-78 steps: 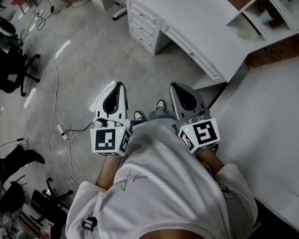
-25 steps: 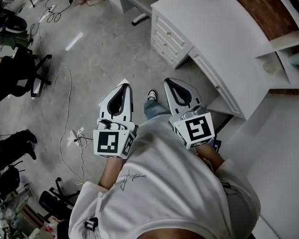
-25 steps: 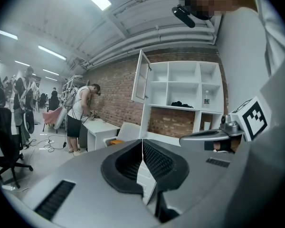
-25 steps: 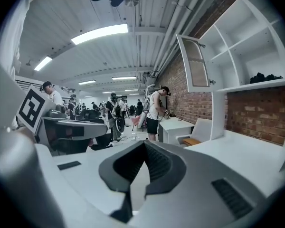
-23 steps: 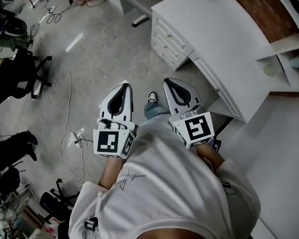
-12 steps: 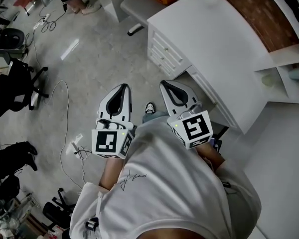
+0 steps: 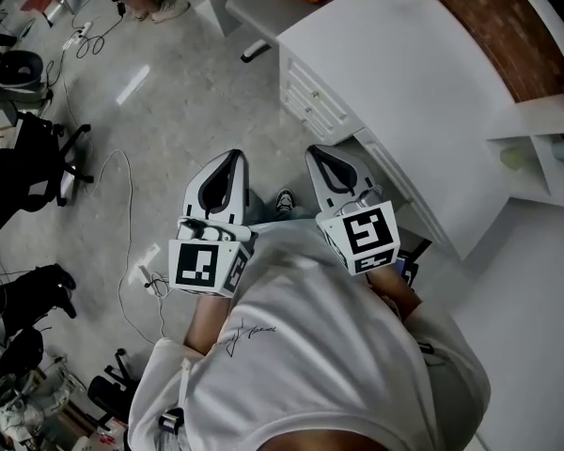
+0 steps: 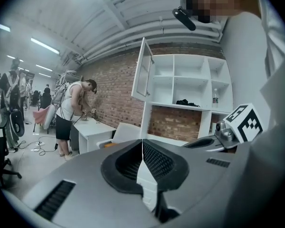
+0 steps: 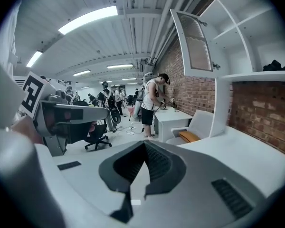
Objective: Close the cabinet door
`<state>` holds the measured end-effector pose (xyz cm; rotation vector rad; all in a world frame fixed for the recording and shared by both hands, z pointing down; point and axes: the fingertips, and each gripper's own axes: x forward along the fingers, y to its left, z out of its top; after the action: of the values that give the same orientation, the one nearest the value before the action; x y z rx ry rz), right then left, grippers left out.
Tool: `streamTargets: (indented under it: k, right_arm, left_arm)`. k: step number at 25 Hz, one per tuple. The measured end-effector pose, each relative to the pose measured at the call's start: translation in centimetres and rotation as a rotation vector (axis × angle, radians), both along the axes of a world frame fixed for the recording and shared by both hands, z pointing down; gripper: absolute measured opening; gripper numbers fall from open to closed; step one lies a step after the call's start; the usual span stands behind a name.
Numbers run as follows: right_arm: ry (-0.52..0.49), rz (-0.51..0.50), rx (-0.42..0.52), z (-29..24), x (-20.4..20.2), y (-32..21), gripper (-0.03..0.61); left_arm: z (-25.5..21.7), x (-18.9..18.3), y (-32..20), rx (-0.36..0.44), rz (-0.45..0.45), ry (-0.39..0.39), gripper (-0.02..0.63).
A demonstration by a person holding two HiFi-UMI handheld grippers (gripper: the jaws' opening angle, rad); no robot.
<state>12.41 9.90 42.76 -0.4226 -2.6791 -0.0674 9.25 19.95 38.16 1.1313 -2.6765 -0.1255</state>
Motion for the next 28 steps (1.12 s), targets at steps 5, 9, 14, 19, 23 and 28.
streamTargets:
  k: [5, 9, 14, 19, 23, 28]
  right_arm:
    - [0.014, 0.024, -0.022, 0.3, -1.6, -1.2, 0.023]
    - [0.025, 0.074, 0.008, 0.3, -3.3, -2.1, 0.023]
    - [-0.015, 0.115, 0.033, -0.8, -6.4, -3.0, 0.023]
    - [-0.052, 0.177, 0.049, -1.9, -9.6, -3.7, 0.023]
    - [-0.056, 0.228, 0.055, -2.1, -12.3, -3.5, 0.025]
    - [-0.059, 0.305, 0.048, -2.9, -15.5, -3.8, 0.025]
  left_arm:
    - [-0.5, -2.0, -1.6, -0.005, 0.035, -0.012, 0.017]
    - [-0.3, -4.3, -3.1, 0.000, 0.089, -0.024, 0.017]
    - [-0.8, -8.3, -5.0, 0.006, 0.159, -0.043, 0.017]
    - [-1.8, -12.8, -5.4, 0.023, 0.172, -0.066, 0.017]
    - [-2.3, -16.1, -5.9, 0.055, 0.233, -0.063, 0.017]
    - [-3.1, -19.7, -7.1, 0.052, 0.326, -0.089, 0.017]
